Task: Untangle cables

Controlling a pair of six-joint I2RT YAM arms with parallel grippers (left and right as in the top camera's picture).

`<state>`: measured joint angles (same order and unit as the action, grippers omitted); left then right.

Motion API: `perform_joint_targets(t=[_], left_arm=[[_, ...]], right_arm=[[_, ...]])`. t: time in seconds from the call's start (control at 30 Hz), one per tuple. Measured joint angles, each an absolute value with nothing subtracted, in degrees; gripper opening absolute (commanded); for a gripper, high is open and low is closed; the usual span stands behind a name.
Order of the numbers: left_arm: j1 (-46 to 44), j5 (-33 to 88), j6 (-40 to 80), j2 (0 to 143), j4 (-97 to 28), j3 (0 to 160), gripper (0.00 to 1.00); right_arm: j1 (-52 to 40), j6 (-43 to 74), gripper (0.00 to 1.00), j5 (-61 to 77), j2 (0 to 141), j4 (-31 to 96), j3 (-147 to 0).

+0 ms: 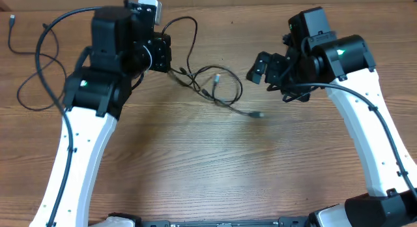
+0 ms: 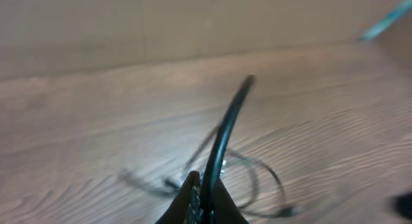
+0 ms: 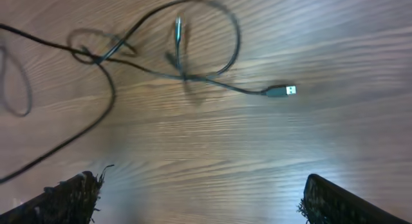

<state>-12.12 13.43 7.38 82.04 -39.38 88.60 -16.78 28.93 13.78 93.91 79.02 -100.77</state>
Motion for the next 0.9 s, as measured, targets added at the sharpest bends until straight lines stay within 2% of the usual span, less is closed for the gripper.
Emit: perform_joint_targets(t=[0.43,0.73,0.9], left_arm=[[-12.12,20.47,14.04,71.75,-29.06,88.60,0.04],[-12.12,23.00,14.94,64.64,-18.20,88.62,0.04],[-12.12,25.15,14.92,62.35,-14.61,88.90,0.04]], right_arm=[[-26.09,31.48,1.00,16.38,94.26,61.47,-91.61],[-28.71,31.53,1.00,16.58,94.26,51.00,-85.95],[-30.02,31.53,1.00,16.53,94.30,49.17,-84.95]])
